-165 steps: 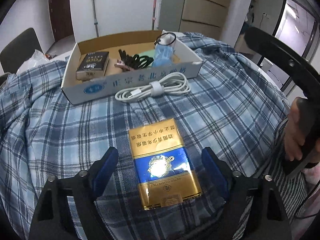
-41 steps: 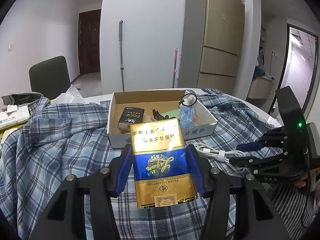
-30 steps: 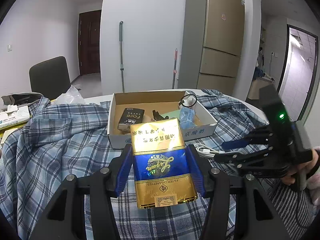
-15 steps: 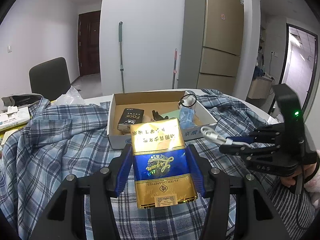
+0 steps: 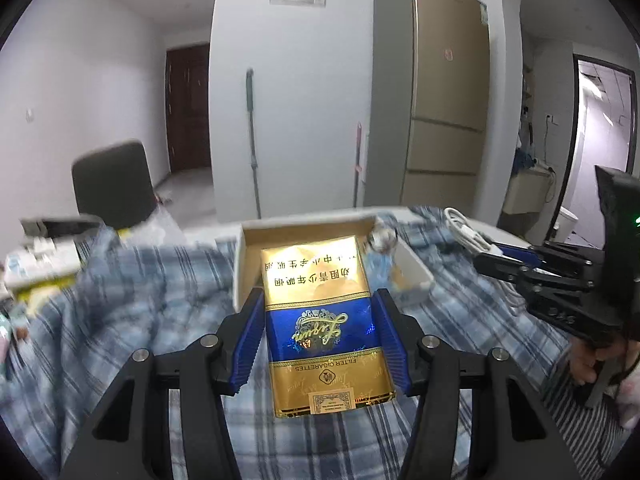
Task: Organize soft objects
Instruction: 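Carry the cigarette box and white cable into the box and open both grippers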
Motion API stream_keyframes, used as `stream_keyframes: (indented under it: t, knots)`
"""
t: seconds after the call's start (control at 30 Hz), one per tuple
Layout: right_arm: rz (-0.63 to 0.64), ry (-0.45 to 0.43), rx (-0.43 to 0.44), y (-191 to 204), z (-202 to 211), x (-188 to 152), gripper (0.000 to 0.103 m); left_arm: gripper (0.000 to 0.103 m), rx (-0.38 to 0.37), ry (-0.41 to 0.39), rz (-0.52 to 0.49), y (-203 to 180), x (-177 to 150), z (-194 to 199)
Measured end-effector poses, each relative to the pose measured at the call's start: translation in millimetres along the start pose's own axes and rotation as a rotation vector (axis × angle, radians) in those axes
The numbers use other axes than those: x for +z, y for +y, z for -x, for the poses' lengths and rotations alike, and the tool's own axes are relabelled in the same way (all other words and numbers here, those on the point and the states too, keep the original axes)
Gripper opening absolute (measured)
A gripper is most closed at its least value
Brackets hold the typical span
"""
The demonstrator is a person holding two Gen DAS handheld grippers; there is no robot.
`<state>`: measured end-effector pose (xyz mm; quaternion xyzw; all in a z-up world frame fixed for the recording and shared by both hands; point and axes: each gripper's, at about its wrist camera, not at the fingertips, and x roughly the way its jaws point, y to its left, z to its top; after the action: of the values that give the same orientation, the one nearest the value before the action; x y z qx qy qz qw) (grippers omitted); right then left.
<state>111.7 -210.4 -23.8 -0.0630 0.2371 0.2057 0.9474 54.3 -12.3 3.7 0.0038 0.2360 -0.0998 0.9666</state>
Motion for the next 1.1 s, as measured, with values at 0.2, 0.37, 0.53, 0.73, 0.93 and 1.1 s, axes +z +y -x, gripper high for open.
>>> stream_keyframes:
  t: [0.2, 0.37, 0.53, 0.73, 0.93, 1.1]
  knots:
    - [-0.015, -0.092, -0.015, 5.4, 5.3, 50.1, 0.02, 0.056, 0.039, -0.193, -0.048, -2.4, 53.0, 12.4]
    - [-0.046, -0.114, -0.037, 2.9, -17.1, 77.3, 0.02, 0.056, 0.006, -0.29, -0.052, 1.6, 87.6, -5.4]
    - [-0.097, -0.069, -0.048, -9.1, -62.1, 83.1, 0.02, 0.056, -0.012, -0.278, -0.059, 9.7, 94.8, -50.3]
    - [-0.135, -0.007, -0.047, -18.9, -117.7, 64.6, 0.02, 0.056, -0.008, -0.208, -0.064, 17.7, 82.5, -106.8]
    - [-0.129, 0.076, -0.011, -18.2, -150.4, 38.9, 0.02, 0.056, -0.015, -0.108, -0.024, 38.0, 61.0, -152.1]
    - [-0.118, 0.099, 0.004, -12.4, -161.9, 27.0, 0.021, 0.057, 0.01, -0.07, -0.058, 37.5, 42.0, -173.3]
